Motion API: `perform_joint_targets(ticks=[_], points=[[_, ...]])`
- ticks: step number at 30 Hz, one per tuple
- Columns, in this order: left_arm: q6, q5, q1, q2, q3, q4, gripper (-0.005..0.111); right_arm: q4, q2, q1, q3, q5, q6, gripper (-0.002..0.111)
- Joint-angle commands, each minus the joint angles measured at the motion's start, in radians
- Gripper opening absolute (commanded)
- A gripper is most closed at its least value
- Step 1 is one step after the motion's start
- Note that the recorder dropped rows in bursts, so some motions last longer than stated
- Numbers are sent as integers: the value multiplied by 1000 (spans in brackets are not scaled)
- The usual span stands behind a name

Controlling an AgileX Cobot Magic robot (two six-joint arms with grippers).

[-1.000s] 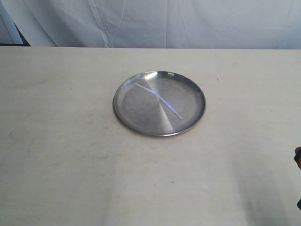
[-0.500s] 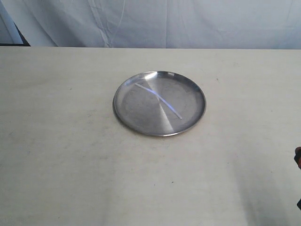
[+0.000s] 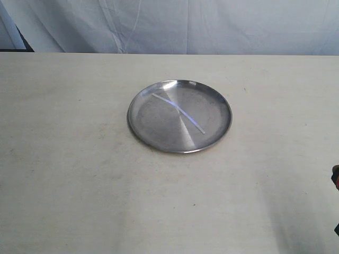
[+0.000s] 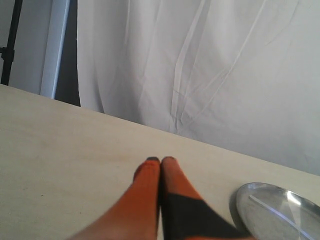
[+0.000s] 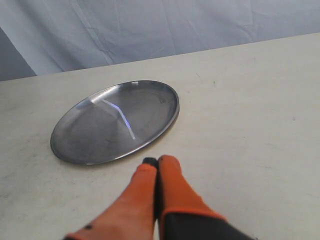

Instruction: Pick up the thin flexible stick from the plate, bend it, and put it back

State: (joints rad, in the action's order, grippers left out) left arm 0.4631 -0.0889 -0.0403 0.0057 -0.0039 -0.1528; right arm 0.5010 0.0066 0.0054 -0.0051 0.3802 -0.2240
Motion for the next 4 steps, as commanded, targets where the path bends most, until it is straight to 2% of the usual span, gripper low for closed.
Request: perform_joint_targets(ticks=[1, 4], points=[[-3, 2, 2, -6, 4, -4, 0, 2, -7, -5, 5, -1, -2, 0], [-3, 2, 2, -6, 4, -4, 0, 2, -7, -5, 5, -1, -2, 0]])
